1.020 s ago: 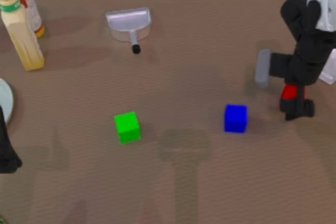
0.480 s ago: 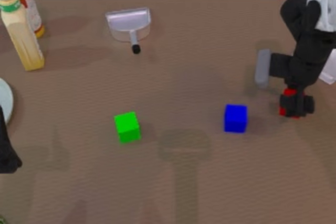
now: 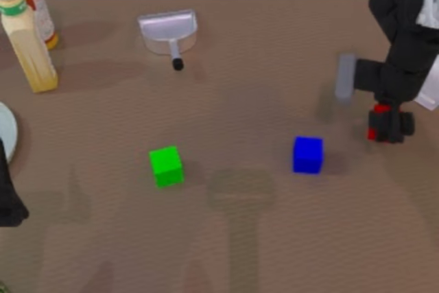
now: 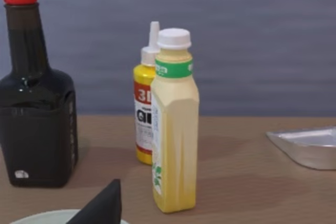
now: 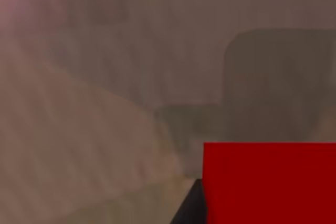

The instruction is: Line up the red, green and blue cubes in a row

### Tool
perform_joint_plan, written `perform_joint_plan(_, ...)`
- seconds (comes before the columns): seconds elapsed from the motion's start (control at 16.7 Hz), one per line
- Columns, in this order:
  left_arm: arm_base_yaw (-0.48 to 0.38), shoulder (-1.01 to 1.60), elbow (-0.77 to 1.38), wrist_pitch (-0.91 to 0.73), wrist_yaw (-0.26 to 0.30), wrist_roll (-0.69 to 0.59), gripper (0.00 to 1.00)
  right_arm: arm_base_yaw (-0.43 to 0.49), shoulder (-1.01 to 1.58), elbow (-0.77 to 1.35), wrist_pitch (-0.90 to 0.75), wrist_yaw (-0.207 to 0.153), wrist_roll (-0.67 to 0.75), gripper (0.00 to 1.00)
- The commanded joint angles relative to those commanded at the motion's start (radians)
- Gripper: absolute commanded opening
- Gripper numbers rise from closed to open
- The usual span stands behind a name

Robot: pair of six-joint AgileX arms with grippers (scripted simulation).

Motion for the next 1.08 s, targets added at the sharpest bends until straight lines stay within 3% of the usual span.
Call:
perform_joint_plan(0.24, 0.000, 0.000, 0.000, 0.000, 0.000, 0.000, 1.00, 0.006, -0.051, 0.082, -0.140, 0.000, -0.002, 0.00)
perform_joint_plan(0.66, 0.000, 0.000, 0.000, 0.000, 0.000, 0.000, 1.00, 0.016, -0.054, 0.099, -0.158, 0.000, 0.010, 0.00)
perform_joint_plan(0.84, 0.000, 0.000, 0.000, 0.000, 0.000, 0.000, 1.00, 0.113, -0.034, 0.140, -0.180, 0.000, 0.079, 0.00)
perform_joint_plan(1.08, 0.000, 0.000, 0.000, 0.000, 0.000, 0.000, 1.00, 0.360, 0.004, 0.214, -0.228, -0.001, 0.240, 0.00)
